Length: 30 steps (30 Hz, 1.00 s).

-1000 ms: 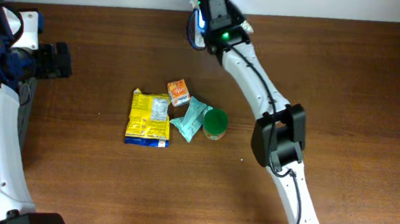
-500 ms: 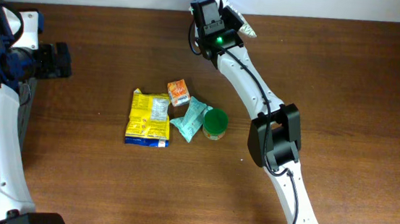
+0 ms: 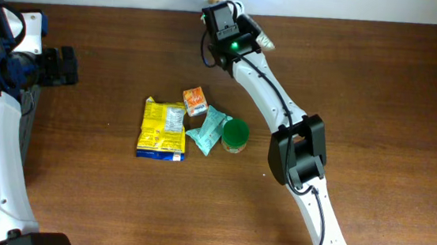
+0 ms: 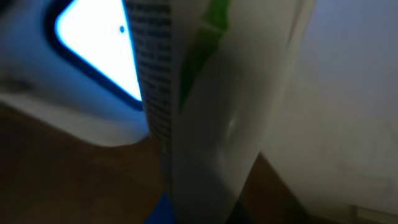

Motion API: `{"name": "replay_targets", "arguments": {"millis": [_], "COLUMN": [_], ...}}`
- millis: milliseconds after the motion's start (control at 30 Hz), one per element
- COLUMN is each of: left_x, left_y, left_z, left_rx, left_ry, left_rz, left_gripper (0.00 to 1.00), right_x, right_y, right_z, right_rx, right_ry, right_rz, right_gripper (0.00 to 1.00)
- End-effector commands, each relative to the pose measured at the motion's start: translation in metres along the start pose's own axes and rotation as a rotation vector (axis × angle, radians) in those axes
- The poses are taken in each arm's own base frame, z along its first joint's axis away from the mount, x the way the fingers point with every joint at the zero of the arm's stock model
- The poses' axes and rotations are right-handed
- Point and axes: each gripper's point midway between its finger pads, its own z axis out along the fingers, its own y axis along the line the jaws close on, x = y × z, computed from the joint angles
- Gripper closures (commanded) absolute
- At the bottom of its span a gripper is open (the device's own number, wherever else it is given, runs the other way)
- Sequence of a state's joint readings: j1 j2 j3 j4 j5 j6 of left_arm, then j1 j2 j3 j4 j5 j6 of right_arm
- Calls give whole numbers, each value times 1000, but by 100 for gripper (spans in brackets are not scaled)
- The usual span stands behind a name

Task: Scan the item barcode
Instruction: 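Hold the tube's label in front of the scanner window, then carry the tube right and set it down on the table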

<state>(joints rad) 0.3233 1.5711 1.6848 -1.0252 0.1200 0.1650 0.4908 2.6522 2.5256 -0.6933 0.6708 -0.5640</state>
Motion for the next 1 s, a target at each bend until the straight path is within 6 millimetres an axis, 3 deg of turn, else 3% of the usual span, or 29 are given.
{"name": "replay_targets", "arguments": {"millis": [0,33,67,233,333,400,467,600,633,767,967], "left_x": [-1,-1,-1,-1,-1,-1,-1,-1,-1,-1,-1], "left_y": [1,1,1,1,1,1,1,1,1,1,1], "left_z": [1,1,1,1,1,2,1,1,1,1,1], "left_rx": [4,4,4,4,4,4,4,4,4,4,4], "left_ry": [-1,-1,0,0,0,0,-1,0,0,0,0], "left_rz": [12,12,12,12,12,12,12,12,12,12,12], "left_gripper": [1,1,1,1,1,1,1,1,1,1,1], "right_x": [-42,-43,-41,-19,30,63,114,174,207,255,318], "right_y": [-95,-103,-126,-161,-178,-180,-176,-167,-158,-128,-79], "right_z": [-103,-113,-145,-219,-255,-263,-257,-230,-202,-163,-110], "right_rx": [-37,-47,-92,-291,-439,-504,-552,-550,-542,-572,-613], "right_ry": [-209,-224,-268,-320,-229,-143,45,297,437,628,772], "right_rz": [269,289,360,558,738,785,864,939,991,1061,1150], "right_gripper": [96,96,96,96,96,96,96,96,96,96,96]}}
